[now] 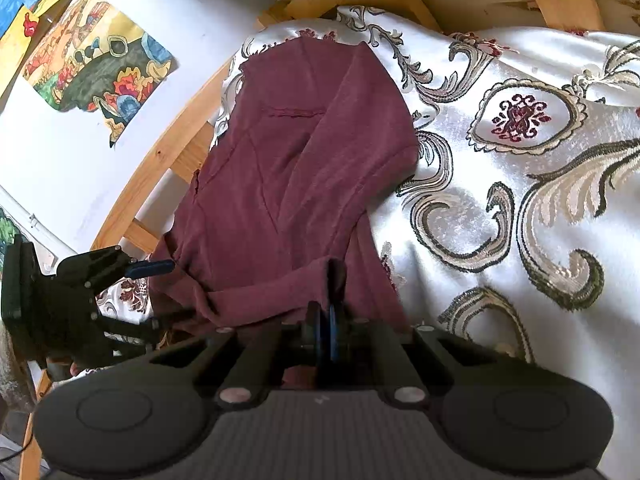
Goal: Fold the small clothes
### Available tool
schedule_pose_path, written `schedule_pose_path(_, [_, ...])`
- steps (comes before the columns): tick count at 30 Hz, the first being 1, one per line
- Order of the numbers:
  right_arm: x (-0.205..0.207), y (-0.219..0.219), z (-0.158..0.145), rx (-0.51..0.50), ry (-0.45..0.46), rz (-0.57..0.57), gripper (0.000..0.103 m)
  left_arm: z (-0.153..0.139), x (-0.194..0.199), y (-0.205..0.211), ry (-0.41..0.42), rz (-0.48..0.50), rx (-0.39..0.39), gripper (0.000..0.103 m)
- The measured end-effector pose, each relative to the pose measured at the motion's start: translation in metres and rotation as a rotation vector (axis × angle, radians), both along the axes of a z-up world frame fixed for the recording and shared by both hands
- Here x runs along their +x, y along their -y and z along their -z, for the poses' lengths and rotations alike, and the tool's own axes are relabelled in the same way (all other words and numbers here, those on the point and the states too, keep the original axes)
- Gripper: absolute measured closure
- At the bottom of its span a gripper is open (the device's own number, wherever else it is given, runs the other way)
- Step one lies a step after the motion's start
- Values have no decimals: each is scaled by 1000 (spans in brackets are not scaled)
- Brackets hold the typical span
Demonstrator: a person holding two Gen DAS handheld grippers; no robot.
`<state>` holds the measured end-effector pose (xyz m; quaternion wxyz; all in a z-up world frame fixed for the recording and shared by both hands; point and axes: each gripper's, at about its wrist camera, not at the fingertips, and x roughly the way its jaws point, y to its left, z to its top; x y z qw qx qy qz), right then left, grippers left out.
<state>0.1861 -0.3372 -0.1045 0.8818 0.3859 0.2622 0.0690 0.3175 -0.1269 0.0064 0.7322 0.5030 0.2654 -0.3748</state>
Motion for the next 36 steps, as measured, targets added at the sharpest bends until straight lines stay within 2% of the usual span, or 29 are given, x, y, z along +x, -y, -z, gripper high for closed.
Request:
schedule_pose_path(4, [2,-2,1,-13,-6,-2,97,16,-1,14,52,90,115,30])
schedule_pose_path(6, [2,-1,1,-12,-8,-4,97,18,5,19,47,98,147,32])
schedule_pose_path(7, [2,-1,1,-9,-9,-6,97,18,9,21,30,90,155,37])
schedule_pose_path(8, [2,0,1,-7,-8,-8,97,17,13,23,3,79,153,56])
schedule_pose_path(9, [2,0,2,-8,-9,-10,97,15,16,25,-25,63,144,71])
schedule_pose_path(12, [2,1,1,-17,-8,-16,97,8,20,26,-68,38,100,96])
schedule_pose_path(16, [1,1,-3,-9,1,-45,97,-7,25,20,-63,-29,-4,98])
schedule_pose_path(19, [0,4,-5,40,14,-77,97,-15,33,16,-37,-90,-68,98])
schedule_pose_path(23, [-2,5,-9,10,17,-69,100,-6,38,24,28,-165,-108,95])
schedule_pose_path(26, [-1,9,-7,0,-3,-51,100,9,36,31,28,-222,-105,75])
schedule_pose_path(28, [-2,11,-4,-8,-11,-39,100,12,33,29,-9,-231,-134,65])
schedule_pose_path(30, [-2,11,-4,-9,-13,-38,100,9,28,23,-21,-239,-170,43])
schedule_pose_path(32, [-3,9,-6,-28,-8,-39,100,2,22,13,0,-249,-205,28])
schedule_pose_path(34, [-3,6,-9,-58,-1,-62,99,-10,18,-3,9,-271,-245,27])
schedule_pose_path(36, [-4,1,-11,-90,9,-65,94,-19,18,-21,19,-318,-285,25])
